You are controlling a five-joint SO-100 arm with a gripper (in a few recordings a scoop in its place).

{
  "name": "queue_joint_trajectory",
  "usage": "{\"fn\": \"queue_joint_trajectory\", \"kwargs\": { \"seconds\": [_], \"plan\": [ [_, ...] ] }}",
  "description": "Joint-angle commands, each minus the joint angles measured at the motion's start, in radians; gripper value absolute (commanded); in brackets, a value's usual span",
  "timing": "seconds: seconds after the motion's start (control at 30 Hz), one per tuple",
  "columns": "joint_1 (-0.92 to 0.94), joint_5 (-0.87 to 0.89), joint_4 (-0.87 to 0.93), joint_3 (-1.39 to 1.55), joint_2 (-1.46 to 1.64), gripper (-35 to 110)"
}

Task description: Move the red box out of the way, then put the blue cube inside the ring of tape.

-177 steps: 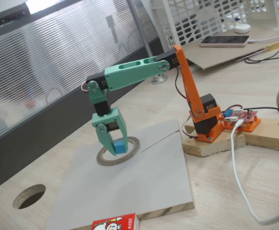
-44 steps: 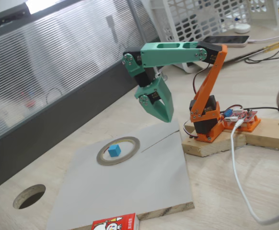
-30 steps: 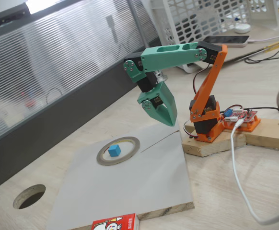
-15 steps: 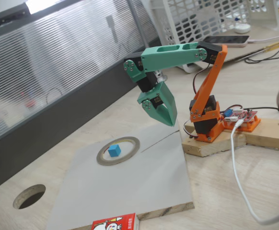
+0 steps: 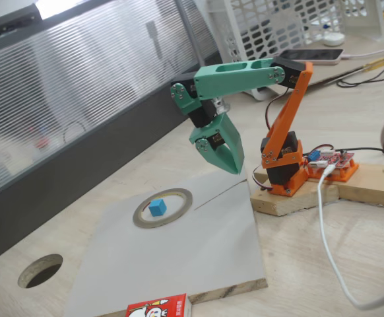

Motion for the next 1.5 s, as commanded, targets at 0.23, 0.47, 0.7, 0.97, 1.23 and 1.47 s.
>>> {"fn": "queue_joint_trajectory", "kwargs": {
  "seconds": [0.23,0.47,0.7,0.97,1.23,1.47],
  "plan": [
    [0.017,0.014,-0.011,0.008,0.032,1],
    [0.009,0.014,-0.089,0.011,0.089,1],
    [0.018,0.014,-0.138,0.225,0.328,1],
    [0.017,0.014,-0.209,0.279,0.321,1],
    [0.017,0.011,-0.209,0.279,0.319,1],
    [0.018,0.015,-0.209,0.279,0.311,1]
  ]
}}
